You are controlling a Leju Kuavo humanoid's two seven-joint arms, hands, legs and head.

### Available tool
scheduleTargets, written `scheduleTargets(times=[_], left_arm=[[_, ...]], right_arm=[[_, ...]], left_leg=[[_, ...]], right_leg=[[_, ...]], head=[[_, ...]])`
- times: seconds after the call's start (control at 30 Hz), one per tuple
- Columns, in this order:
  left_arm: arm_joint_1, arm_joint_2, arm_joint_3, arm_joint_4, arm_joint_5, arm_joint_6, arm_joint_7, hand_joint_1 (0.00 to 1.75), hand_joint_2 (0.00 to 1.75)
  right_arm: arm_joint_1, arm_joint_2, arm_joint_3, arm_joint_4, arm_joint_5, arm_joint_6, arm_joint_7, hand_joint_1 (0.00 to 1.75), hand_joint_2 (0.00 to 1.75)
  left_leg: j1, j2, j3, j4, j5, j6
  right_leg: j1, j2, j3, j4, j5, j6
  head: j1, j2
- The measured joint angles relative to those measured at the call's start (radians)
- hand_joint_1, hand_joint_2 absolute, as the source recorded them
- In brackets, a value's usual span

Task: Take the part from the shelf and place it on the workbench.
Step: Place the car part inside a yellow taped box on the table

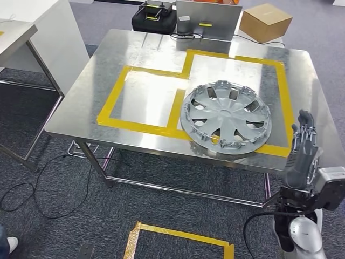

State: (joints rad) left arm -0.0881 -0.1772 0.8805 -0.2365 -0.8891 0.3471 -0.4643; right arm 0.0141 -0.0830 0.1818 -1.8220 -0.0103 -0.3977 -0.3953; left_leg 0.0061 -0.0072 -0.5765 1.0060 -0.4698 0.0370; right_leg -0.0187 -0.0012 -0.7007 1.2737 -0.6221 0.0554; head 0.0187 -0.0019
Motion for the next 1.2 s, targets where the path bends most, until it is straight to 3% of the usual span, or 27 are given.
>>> scheduleTargets(times=[0.03, 0.07, 0.13, 0.2, 0.33, 0.4, 0.47, 0.5, 0.53, 0.57, 0.6, 0.67, 0.73, 0.83, 0.9, 1.0, 1.07, 1.13, 1.2], left_arm=[[0.002, -0.001, 0.004, 0.0, 0.004, 0.002, 0.002, 0.0, 0.0], [0.004, -0.001, 0.008, 0.0, 0.007, 0.004, 0.005, 0.0, 0.0], [0.006, -0.002, 0.013, 0.0, 0.013, 0.006, 0.009, 0.0, 0.0], [0.006, -0.002, 0.018, 0.0, 0.014, 0.007, 0.01, 0.0, 0.0], [0.007, -0.002, 0.028, 0.0, 0.018, 0.011, 0.014, 0.0, 0.0], [0.007, -0.002, 0.031, 0.0, 0.02, 0.016, 0.016, 0.0, 0.0], [0.008, -0.002, 0.034, 0.0, 0.021, 0.02, 0.016, 0.0, 0.0], [0.009, -0.002, 0.036, 0.0, 0.021, 0.02, 0.016, 0.0, 0.0], [0.01, -0.002, 0.037, 0.0, 0.021, 0.021, 0.016, 0.0, 0.0], [0.011, -0.002, 0.037, 0.0, 0.021, 0.022, 0.016, 0.0, 0.0], [0.011, -0.002, 0.037, 0.0, 0.02, 0.023, 0.016, 0.0, 0.0], [0.01, 0.0, 0.038, 0.0, 0.02, 0.026, 0.016, 0.0, 0.0], [0.009, 0.001, 0.039, 0.0, 0.02, 0.029, 0.017, 0.0, 0.0], [0.012, 0.001, 0.042, 0.0, 0.019, 0.035, 0.018, 0.0, 0.0], [0.012, 0.002, 0.046, 0.0, 0.019, 0.037, 0.018, 0.0, 0.0], [0.012, 0.0, 0.051, 0.0, 0.019, 0.038, 0.018, 0.0, 0.0], [0.013, -0.001, 0.054, 0.0, 0.019, 0.038, 0.018, 0.0, 0.0], [0.013, -0.001, 0.054, 0.0, 0.018, 0.038, 0.018, 0.0, 0.0], [0.013, -0.002, 0.055, 0.0, 0.018, 0.038, 0.018, 0.0, 0.0]], right_arm=[[0.016, 0.0, -0.008, -0.021, -0.012, -0.003, -0.013, 0.0, 0.0], [0.032, 0.001, -0.016, -0.043, -0.019, -0.005, -0.025, 0.0, 0.0], [0.056, 0.001, -0.031, -0.088, -0.027, -0.01, -0.04, 0.0, 0.0], [0.072, 0.002, -0.042, -0.121, -0.03, -0.011, -0.046, 0.0, 0.0], [0.095, 0.008, -0.056, -0.157, -0.024, -0.016, -0.057, 0.0, 0.0], [0.103, 0.011, -0.061, -0.174, -0.016, -0.021, -0.068, 0.0, 0.0], [0.114, 0.014, -0.067, -0.188, -0.007, -0.024, -0.076, 0.0, 0.0], [0.12, 0.015, -0.069, -0.191, -0.003, -0.025, -0.078, 0.0, 0.0], [0.125, 0.017, -0.071, -0.193, 0.002, -0.025, -0.08, 0.0, 0.0], [0.129, 0.018, -0.073, -0.195, 0.007, -0.027, -0.082, 0.0, 0.0], [0.132, 0.02, -0.074, -0.197, 0.012, -0.029, -0.085, 0.0, 0.0], [0.134, 0.024, -0.075, -0.202, 0.022, -0.035, -0.089, 0.0, 0.0], [0.134, 0.027, -0.076, -0.205, 0.03, -0.043, -0.09, 0.0, 0.0], [0.136, 0.029, -0.076, -0.207, 0.036, -0.051, -0.09, 0.0, 0.0], [0.136, 0.03, -0.078, -0.209, 0.038, -0.052, -0.089, 0.0, 0.0], [0.139, 0.03, -0.08, -0.209, 0.041, -0.054, -0.089, 0.0, 0.0], [0.143, 0.03, -0.08, -0.209, 0.044, -0.055, -0.088, 0.0, 0.0], [0.143, 0.03, -0.08, -0.209, 0.047, -0.057, -0.088, 0.0, 0.0], [0.142, 0.03, -0.08, -0.21, 0.05, -0.059, -0.088, 0.0, 0.0]], left_leg=[[0.0, 0.0, 0.0, 0.001, 0.0, 0.0], [0.0, -0.001, 0.001, 0.001, -0.001, -0.001], [-0.001, -0.001, 0.001, 0.006, -0.005, -0.006], [-0.005, -0.001, -0.001, 0.012, -0.009, -0.016], [-0.005, 0.0, -0.003, 0.018, -0.013, -0.034], [-0.003, 0.001, -0.027, 0.081, -0.057, -0.043], [-0.002, 0.001, -0.081, 0.212, -0.126, -0.051], [-0.001, 0.001, -0.105, 0.27, -0.148, -0.052], [-0.001, 0.001, -0.113, 0.296, -0.15, -0.051], [-0.001, 0.001, -0.103, 0.281, -0.133, -0.049], [-0.002, 0.001, -0.076, 0.231, -0.102, -0.046], [-0.005, 0.001, -0.005, 0.093, -0.042, -0.034], [-0.009, 0.001, 0.027, 0.019, -0.025, -0.025], [-0.009, 0.002, 0.024, 0.004, -0.02, -0.016], [-0.003, 0.003, 0.022, -0.005, -0.009, -0.006], [-0.004, 0.005, 0.012, -0.006, 0.0, 0.001], [-0.005, 0.005, 0.005, -0.005, 0.005, 0.002], [-0.004, 0.005, 0.002, -0.004, 0.008, 0.0], [-0.007, 0.005, -0.001, 0.0, 0.011, -0.005]], right_leg=[[0.0, 0.0, -0.006, 0.014, 0.003, 0.001], [-0.001, 0.0, 0.009, -0.015, 0.026, 0.002], [-0.002, -0.001, 0.078, -0.149, 0.087, 0.001], [-0.001, 0.0, 0.131, -0.249, 0.116, -0.007], [0.0, 0.001, 0.141, -0.265, 0.121, -0.028], [-0.003, -0.002, 0.142, -0.268, 0.123, -0.038], [-0.002, -0.005, 0.142, -0.268, 0.123, -0.044], [-0.001, -0.006, 0.141, -0.268, 0.123, -0.046], [-0.001, -0.006, 0.141, -0.268, 0.123, -0.047], [0.0, -0.005, 0.142, -0.268, 0.123, -0.047], [0.0, -0.004, 0.143, -0.268, 0.123, -0.047], [0.002, -0.003, 0.145, -0.267, 0.124, -0.045], [0.004, -0.002, 0.141, -0.265, 0.127, -0.037], [0.004, -0.002, 0.132, -0.265, 0.129, -0.02], [0.003, -0.001, 0.112, -0.222, 0.092, -0.011], [0.001, -0.001, 0.039, -0.045, -0.004, -0.002], [0.001, -0.001, 0.017, 0.018, -0.022, 0.001], [0.0, -0.001, 0.057, -0.042, 0.017, 0.0], [0.0, -0.001, 0.138, -0.179, 0.071, -0.002]], head=[[0.0, 0.0], [0.0, 0.0], [0.0, 0.0], [0.0, 0.0], [-0.002, 0.0], [-0.005, 0.0], [-0.007, 0.0], [-0.007, 0.0], [-0.007, 0.0], [-0.007, 0.0], [-0.007, 0.0], [-0.007, 0.0], [-0.006, 0.0], [-0.006, 0.0], [-0.002, 0.0], [0.003, 0.0], [0.003, 0.0], [0.003, 0.0], [0.003, 0.0]])
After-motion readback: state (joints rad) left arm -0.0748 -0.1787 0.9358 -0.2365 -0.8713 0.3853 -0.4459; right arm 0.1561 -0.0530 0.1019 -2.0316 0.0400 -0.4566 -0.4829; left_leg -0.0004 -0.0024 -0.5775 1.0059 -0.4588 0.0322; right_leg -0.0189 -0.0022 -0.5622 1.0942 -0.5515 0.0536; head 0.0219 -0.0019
